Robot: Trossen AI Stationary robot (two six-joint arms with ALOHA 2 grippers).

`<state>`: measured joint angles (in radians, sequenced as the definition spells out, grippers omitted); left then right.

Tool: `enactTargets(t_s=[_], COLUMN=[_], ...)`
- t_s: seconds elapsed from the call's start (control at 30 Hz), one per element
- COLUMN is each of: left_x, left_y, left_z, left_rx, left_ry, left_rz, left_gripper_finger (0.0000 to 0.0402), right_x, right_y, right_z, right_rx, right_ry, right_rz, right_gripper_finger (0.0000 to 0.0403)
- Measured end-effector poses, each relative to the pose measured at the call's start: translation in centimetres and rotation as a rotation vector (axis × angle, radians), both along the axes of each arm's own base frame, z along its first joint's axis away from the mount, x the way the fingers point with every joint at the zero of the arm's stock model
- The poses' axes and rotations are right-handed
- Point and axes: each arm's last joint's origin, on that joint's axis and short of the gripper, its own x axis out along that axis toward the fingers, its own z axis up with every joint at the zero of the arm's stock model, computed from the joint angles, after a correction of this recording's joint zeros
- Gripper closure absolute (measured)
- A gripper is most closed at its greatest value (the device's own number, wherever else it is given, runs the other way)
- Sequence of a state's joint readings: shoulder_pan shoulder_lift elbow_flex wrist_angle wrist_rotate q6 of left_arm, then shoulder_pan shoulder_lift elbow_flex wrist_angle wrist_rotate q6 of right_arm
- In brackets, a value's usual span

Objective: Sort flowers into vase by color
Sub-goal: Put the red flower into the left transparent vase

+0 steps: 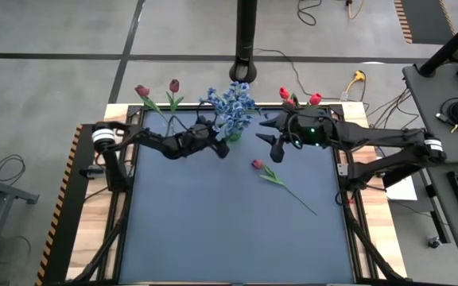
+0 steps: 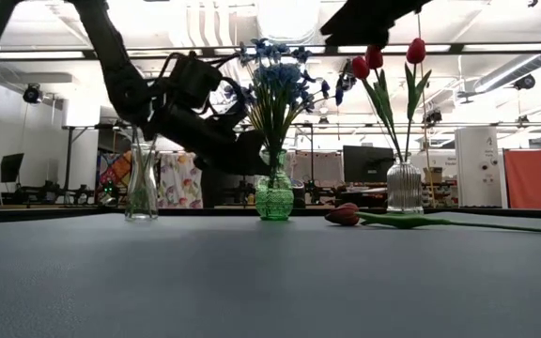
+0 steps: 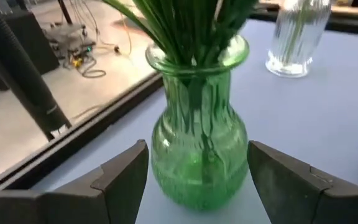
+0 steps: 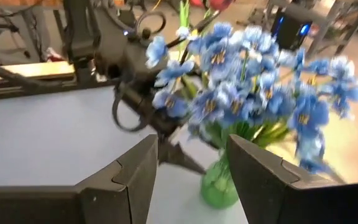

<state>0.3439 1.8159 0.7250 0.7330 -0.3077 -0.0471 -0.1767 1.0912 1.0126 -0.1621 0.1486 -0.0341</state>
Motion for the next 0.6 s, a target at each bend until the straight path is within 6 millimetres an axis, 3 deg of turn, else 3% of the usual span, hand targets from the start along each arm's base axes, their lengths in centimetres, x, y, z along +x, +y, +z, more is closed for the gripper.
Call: enactTargets(t_s=[0.13, 0.3, 0.6], left_x=[-0.4, -0.6, -2.8], left_y=[-0.8, -2.1, -5.8], left_z=[0.5, 1.6, 2.8], left_rx=[-0.021, -0.031, -0.209], left_ry=[0.060, 0.089, 0.252], left_rz=[-0.019, -0.052, -0.071], left_gripper_finger=[0.0146, 0.0147, 0.0147], right_x=[-1.1, -1.7, -1.7], right_y=[0.8, 1.7, 1.8], right_z=[0.2, -1.0, -7.6], right_rx=[0.074, 0.274, 0.561], right_ry=[0.020, 0.129, 0.668], right_rz=[0.014, 0.071, -0.155], right_gripper_finger=[0.0218, 0.0218, 0.0233])
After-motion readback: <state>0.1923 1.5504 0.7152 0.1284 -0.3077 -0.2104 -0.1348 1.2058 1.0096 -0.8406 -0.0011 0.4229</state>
